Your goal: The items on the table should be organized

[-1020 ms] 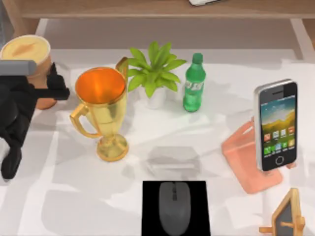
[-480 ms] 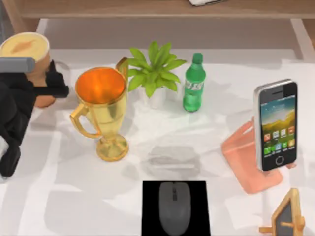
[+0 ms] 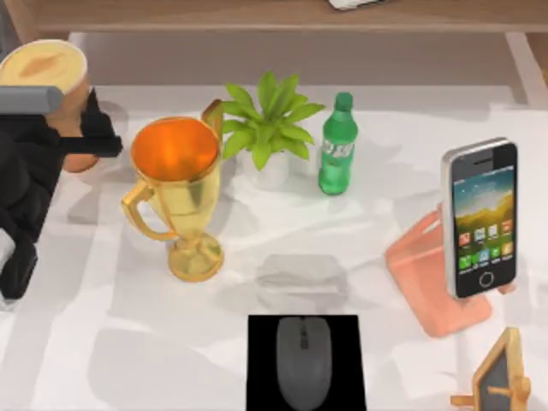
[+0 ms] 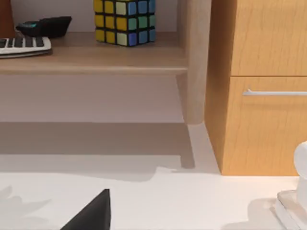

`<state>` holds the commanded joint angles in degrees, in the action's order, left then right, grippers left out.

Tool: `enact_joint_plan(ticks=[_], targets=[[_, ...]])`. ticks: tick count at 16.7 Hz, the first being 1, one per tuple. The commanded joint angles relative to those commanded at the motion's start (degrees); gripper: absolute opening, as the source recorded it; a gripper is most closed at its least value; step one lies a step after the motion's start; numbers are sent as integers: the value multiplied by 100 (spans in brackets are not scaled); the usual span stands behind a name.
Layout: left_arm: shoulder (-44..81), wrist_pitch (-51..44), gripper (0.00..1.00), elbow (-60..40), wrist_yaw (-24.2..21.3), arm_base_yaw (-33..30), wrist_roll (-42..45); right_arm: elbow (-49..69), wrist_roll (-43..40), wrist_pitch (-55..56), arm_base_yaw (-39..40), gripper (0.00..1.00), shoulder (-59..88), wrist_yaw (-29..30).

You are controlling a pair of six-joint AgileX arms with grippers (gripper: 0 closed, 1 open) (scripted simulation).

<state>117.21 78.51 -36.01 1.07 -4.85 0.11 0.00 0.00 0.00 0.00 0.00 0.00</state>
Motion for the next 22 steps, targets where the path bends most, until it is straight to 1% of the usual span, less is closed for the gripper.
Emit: enact_joint_plan(ticks=[5, 8, 11, 15, 22], targets=[[-837, -436, 0, -395, 29, -511, -14, 0, 0, 0, 0, 100, 0, 0], [-1299, -999, 0, -783, 133, -832, -22, 0, 0, 0, 0, 100, 0, 0], [-1508, -1728, 0, -1353, 308, -1053, -27, 0, 0, 0, 0, 100, 0, 0], [-1390, -2824, 0, -2319, 610, -1200, -37, 0, 0, 0, 0, 100, 0, 0], [-670, -4528, 0, -4023, 1147, -1272, -86, 0, 0, 0, 0, 100, 0, 0]])
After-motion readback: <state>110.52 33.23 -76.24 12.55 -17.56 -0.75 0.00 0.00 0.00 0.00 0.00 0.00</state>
